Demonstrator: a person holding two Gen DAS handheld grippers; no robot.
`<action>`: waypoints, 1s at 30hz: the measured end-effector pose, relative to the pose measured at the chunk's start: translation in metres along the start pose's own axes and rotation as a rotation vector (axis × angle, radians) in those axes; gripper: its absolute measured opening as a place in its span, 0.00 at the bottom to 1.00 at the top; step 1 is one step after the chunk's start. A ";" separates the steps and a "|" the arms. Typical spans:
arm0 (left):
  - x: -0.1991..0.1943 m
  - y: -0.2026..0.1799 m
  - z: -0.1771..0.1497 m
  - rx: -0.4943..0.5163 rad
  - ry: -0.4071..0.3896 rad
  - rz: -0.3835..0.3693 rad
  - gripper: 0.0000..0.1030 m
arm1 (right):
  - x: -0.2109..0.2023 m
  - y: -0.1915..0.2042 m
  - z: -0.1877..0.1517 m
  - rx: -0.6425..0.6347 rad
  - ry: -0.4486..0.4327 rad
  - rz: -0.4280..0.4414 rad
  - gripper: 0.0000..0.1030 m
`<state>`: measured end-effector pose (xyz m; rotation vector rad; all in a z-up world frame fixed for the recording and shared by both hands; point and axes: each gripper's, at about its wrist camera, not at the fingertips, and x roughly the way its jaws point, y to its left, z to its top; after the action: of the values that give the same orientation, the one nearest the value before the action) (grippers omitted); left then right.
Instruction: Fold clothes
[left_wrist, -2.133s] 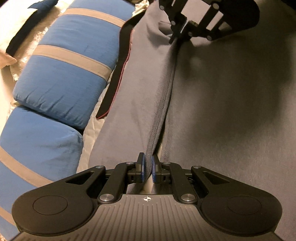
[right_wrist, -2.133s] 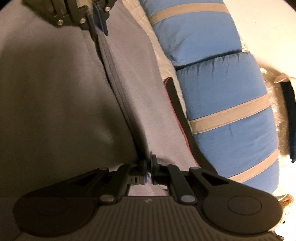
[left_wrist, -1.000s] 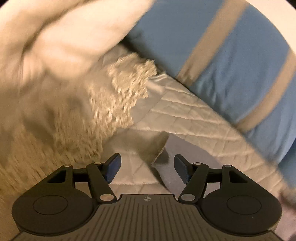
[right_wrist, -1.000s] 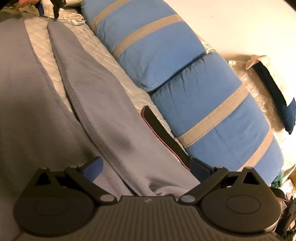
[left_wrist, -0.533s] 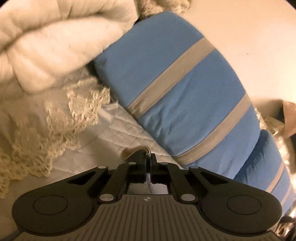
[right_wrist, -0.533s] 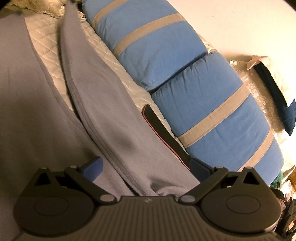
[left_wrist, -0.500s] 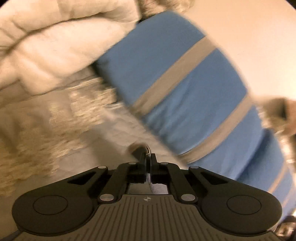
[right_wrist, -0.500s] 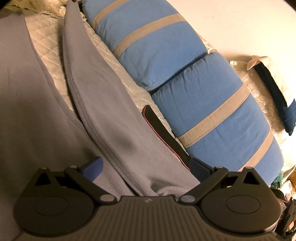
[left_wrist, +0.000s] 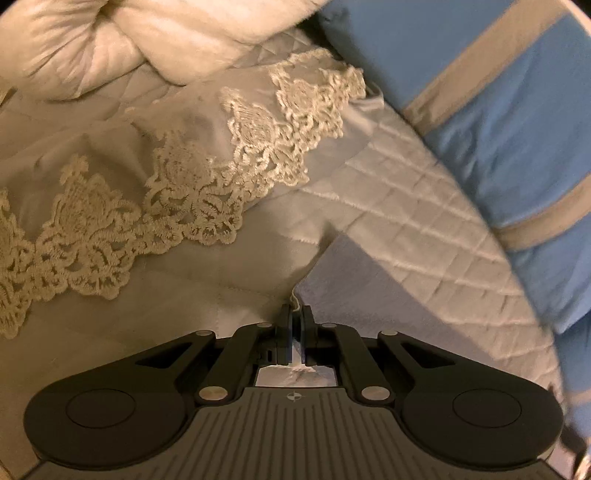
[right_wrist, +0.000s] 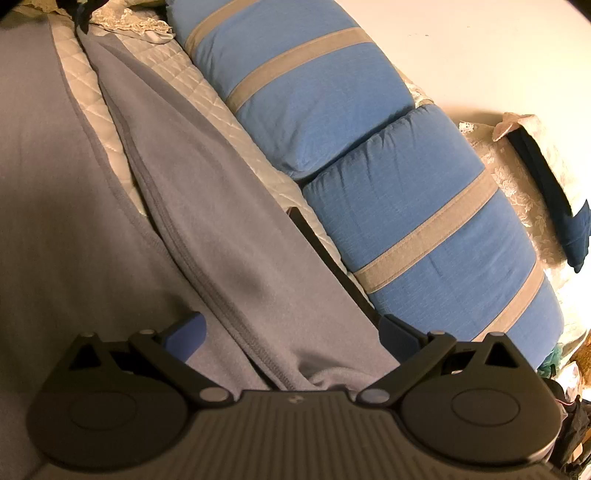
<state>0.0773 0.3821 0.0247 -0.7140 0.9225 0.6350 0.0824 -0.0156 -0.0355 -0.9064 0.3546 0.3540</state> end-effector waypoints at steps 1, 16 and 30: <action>-0.002 -0.006 0.001 0.051 -0.016 0.034 0.08 | 0.000 0.000 0.000 0.000 0.000 0.000 1.00; 0.018 0.009 0.031 -0.042 -0.164 -0.160 0.44 | 0.003 0.003 0.002 -0.018 0.000 0.000 1.00; 0.027 -0.031 0.031 0.129 -0.204 -0.080 0.02 | 0.009 0.004 -0.001 -0.023 0.020 0.010 1.00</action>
<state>0.1280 0.3922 0.0223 -0.5566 0.7354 0.5609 0.0885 -0.0122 -0.0430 -0.9314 0.3744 0.3586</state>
